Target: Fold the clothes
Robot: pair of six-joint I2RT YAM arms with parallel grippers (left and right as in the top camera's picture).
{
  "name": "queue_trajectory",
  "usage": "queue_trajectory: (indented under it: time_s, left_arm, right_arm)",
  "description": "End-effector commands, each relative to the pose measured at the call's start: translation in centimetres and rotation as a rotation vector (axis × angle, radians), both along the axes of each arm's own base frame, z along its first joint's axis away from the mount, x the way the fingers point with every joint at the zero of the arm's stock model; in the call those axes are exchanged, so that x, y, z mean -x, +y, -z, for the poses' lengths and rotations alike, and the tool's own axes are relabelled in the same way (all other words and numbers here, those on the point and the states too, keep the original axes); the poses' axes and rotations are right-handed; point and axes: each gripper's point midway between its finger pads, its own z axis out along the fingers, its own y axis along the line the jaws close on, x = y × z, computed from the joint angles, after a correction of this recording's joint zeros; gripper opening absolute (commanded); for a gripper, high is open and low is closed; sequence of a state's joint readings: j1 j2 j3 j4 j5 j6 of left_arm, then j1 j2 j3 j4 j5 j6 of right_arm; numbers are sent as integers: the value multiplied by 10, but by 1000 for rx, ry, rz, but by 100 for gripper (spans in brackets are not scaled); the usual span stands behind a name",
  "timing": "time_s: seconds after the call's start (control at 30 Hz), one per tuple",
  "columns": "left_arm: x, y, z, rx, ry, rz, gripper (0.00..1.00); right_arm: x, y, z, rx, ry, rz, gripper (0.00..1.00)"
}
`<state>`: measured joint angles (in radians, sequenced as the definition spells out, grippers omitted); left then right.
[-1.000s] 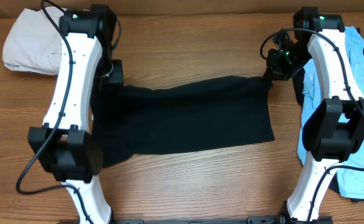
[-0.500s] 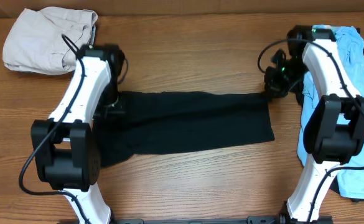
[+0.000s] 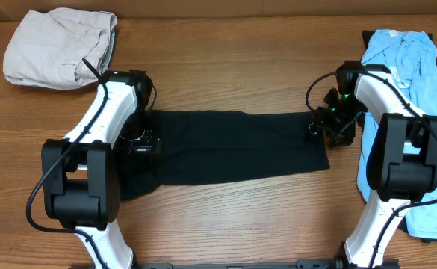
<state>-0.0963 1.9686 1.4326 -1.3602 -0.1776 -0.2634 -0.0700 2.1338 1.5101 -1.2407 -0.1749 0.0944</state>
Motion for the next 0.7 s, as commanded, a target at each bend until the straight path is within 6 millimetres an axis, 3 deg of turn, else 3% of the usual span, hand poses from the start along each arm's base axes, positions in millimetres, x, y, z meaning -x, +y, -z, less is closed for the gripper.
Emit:
queue_trajectory:
  time_s: [0.0, 0.1, 0.3, 0.5, 0.67]
  left_arm:
    - [-7, 7, -7, -24, -28, -11, 100]
    - [-22, 9, -30, -37, -75, -38, 100]
    - [-80, 3, -114, -3, -326, -40, 100]
    - [-113, -6, -187, 59, -562, -45, 100]
    - [-120, -6, -211, 66, -633, -19, 100]
  right_arm:
    - [-4, -5, -8, 10, -46, 13, 74]
    - [-10, -5, -8, 11, -68, 12, 74]
    - [-18, 5, -8, -53, -110, -12, 75]
    - [-18, 14, -6, -16, -120, -81, 55]
    - [-16, 20, 0, 112, -112, -147, 39]
